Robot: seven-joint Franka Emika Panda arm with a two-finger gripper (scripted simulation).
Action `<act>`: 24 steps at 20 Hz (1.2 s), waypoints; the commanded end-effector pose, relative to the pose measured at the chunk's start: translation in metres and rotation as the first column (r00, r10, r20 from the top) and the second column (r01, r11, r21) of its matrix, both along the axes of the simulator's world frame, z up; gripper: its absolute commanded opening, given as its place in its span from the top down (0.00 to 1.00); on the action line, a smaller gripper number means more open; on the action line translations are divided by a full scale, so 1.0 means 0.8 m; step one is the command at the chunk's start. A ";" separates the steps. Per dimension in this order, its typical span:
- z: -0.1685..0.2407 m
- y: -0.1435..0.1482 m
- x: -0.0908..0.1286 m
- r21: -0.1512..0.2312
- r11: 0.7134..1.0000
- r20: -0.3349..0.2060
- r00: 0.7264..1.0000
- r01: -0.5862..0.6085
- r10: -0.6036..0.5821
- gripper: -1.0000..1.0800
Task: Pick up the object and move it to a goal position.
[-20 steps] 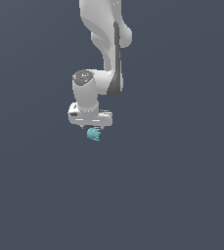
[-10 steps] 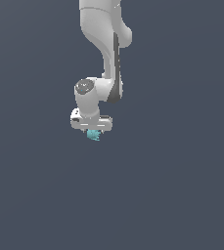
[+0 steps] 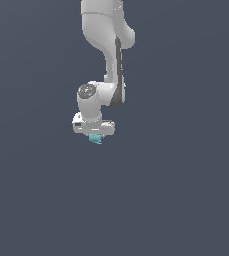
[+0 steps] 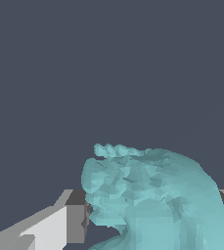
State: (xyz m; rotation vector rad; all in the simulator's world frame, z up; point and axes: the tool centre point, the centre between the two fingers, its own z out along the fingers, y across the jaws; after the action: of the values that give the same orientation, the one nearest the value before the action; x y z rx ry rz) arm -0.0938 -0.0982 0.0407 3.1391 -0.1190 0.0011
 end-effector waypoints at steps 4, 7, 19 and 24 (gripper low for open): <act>-0.001 0.000 0.000 0.000 1.000 -0.001 1.000 0.000 0.000 1.00; 0.000 0.000 0.000 0.000 1.000 0.001 1.000 0.000 0.000 1.00; 0.050 0.012 -0.004 0.000 1.000 0.001 1.000 0.000 0.000 1.00; 0.098 0.024 -0.008 0.000 1.000 0.001 1.000 0.000 0.000 1.00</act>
State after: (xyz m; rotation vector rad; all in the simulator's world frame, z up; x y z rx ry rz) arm -0.0989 -0.0821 0.1065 3.1393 -0.1189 0.0015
